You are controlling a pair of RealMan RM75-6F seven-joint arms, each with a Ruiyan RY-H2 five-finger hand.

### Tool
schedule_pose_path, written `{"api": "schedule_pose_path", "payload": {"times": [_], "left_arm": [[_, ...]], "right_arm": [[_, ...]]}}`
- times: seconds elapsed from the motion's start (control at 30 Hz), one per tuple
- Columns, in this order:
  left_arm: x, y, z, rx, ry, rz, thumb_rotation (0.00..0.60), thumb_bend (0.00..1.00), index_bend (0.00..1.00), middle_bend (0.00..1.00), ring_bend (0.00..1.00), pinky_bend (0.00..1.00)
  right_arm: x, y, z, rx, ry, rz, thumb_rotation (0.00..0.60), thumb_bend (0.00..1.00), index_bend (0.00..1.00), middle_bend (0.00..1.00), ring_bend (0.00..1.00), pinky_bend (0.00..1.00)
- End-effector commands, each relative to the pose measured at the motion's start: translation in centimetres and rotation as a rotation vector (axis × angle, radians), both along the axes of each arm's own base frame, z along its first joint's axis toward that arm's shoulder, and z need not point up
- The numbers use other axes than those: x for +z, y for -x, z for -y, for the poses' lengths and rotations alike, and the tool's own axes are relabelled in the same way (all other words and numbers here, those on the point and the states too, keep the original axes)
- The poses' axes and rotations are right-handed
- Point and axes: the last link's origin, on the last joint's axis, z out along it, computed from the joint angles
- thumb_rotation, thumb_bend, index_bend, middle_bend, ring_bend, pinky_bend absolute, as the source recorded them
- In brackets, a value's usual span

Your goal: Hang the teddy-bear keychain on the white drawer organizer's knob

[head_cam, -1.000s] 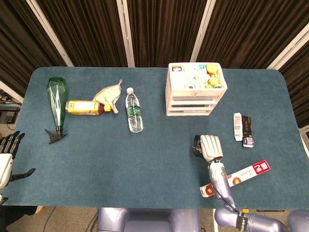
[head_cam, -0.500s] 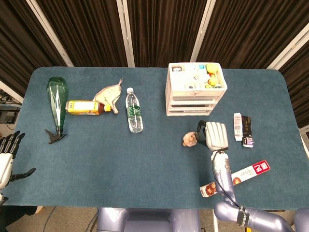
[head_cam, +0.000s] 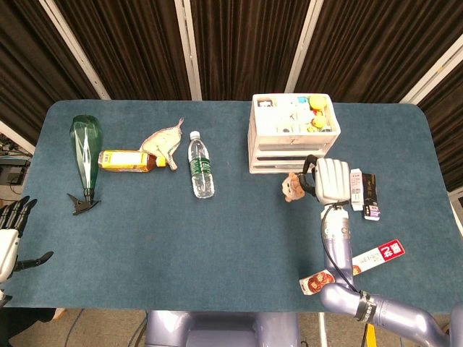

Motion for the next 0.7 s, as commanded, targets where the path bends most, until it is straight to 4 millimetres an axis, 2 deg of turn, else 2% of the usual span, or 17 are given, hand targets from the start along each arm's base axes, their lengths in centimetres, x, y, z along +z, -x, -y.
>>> {"api": "schedule_pose_path", "payload": {"times": [0.03,0.7], "left_arm": [[0.0,0.0,0.0,0.001,0.002,0.001,0.6,0.0,0.0,0.0,0.0,0.0],[-0.1,0.1,-0.1,0.019,0.01,0.015,0.6,0.0,0.0,0.0,0.0,0.0]], "right_arm": [[0.5,-0.4,0.4,0.002,0.016,-0.005,0.6,0.37,0.64,1.0,1.0,0.97],[1.2,-2.5,2.7,0.001,0.095,0.006,0.6,0.37,0.63,1.0,1.0,0.97]]}}
